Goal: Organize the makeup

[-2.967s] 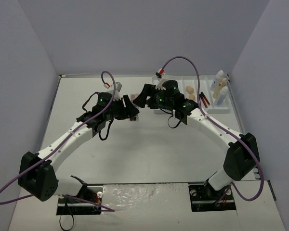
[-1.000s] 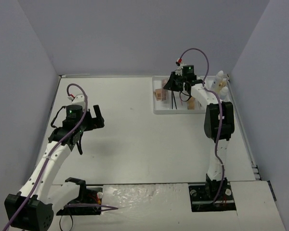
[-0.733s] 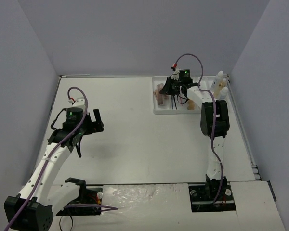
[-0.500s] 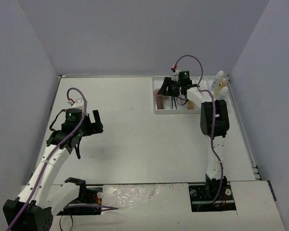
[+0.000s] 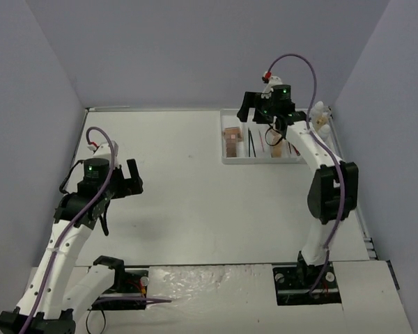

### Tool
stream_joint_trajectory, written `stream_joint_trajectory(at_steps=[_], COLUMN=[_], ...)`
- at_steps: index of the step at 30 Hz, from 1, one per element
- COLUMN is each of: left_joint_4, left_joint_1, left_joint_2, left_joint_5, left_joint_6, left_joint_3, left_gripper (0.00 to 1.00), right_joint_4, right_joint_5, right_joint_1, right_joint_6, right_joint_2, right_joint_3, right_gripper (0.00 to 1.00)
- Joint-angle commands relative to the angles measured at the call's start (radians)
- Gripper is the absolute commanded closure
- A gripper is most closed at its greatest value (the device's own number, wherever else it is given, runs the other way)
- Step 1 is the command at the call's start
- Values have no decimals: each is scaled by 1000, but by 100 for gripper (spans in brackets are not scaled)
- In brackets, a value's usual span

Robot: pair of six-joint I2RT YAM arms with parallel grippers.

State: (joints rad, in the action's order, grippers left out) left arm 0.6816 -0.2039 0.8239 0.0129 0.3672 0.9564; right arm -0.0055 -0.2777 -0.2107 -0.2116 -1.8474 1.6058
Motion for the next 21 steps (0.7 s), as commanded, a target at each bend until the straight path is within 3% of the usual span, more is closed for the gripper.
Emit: stream_joint_trajectory(at_steps=[1,13,21], left_joint_4=[63,85,60], left_joint_1=[-36,-150,-152], left_joint_2=[-38,-76,-98], left_joint_5=[-123,-238,-292], left_joint_6=[-56,-113,-134], left_joint_3=[147,255,262], left_gripper=[3,3,3], right_joint_4=[27,-112,-250], right_joint_5=[167,411,481], right_joint_1=[-6,-5,-4], right_joint_6=[34,59,76], right_joint_2=[317,932,1183], right_joint_3=[-105,-474,-488], right_gripper=[0,0,0])
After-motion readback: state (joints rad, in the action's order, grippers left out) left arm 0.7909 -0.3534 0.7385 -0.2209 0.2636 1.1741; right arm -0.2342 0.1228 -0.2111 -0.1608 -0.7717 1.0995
